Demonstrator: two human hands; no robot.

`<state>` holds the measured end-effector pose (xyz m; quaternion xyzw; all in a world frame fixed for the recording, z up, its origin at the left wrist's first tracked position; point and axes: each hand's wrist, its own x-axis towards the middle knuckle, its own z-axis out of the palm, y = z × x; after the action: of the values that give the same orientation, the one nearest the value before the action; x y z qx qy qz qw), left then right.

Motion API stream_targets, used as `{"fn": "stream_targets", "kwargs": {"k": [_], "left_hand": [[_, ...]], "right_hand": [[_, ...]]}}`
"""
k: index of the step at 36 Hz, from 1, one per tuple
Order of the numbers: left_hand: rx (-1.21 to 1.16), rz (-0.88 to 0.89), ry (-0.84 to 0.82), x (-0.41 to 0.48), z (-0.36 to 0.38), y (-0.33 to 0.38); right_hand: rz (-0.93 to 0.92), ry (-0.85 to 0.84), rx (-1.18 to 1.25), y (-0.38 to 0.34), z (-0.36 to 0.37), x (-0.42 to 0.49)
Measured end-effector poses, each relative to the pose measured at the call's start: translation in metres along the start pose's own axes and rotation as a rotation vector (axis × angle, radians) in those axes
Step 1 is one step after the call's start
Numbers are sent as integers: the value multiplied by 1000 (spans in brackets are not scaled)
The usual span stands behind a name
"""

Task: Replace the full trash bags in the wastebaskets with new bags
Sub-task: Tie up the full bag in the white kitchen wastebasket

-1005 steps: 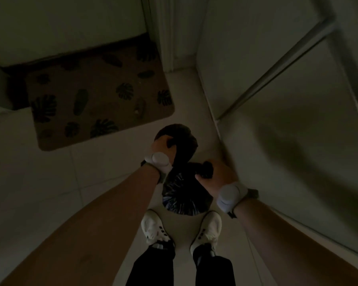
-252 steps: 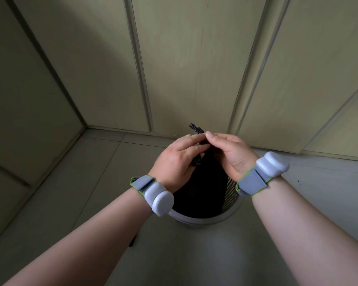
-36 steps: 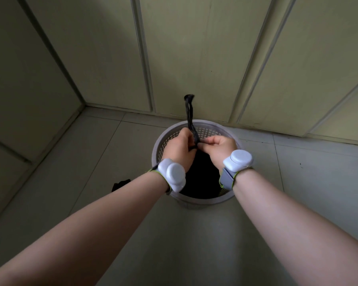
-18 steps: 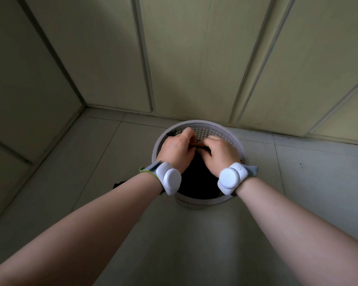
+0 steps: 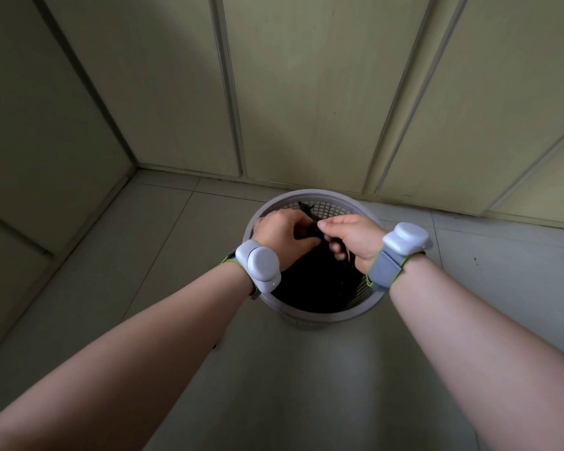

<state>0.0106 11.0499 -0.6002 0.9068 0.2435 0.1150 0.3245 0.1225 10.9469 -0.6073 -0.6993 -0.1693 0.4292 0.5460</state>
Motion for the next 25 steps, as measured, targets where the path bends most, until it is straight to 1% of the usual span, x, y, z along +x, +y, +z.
{"fn": "stream_targets", "kwargs": {"k": [3, 6, 9, 12, 16, 18, 20, 22, 25], "left_hand": [[89, 5, 91, 0, -1, -1], [204, 37, 86, 1, -2, -5], [265, 39, 23, 1, -2, -5], [239, 31, -73, 0, -4, -4], [168, 31, -140, 0, -10, -5], [137, 26, -164, 0, -11, -6], [113, 24, -206, 0, -13, -5], [107, 25, -288, -1, -17, -4], [140, 31, -432, -2, -24, -10]], "right_hand": [[-3, -25, -16, 0, 3, -2], [-9, -34, -64, -1, 2, -4], [-54, -62, -179, -2, -2, -4], [-141, -65, -342, -5, -8, -6], [-280, 14, -676, -5, -15, -8], [-340, 68, -791, -4, -17, -10], [-400, 103, -835, -2, -18, -9], [-436, 115, -851, 1, -21, -8], [-422, 125, -877, 10, -30, -4]]}}
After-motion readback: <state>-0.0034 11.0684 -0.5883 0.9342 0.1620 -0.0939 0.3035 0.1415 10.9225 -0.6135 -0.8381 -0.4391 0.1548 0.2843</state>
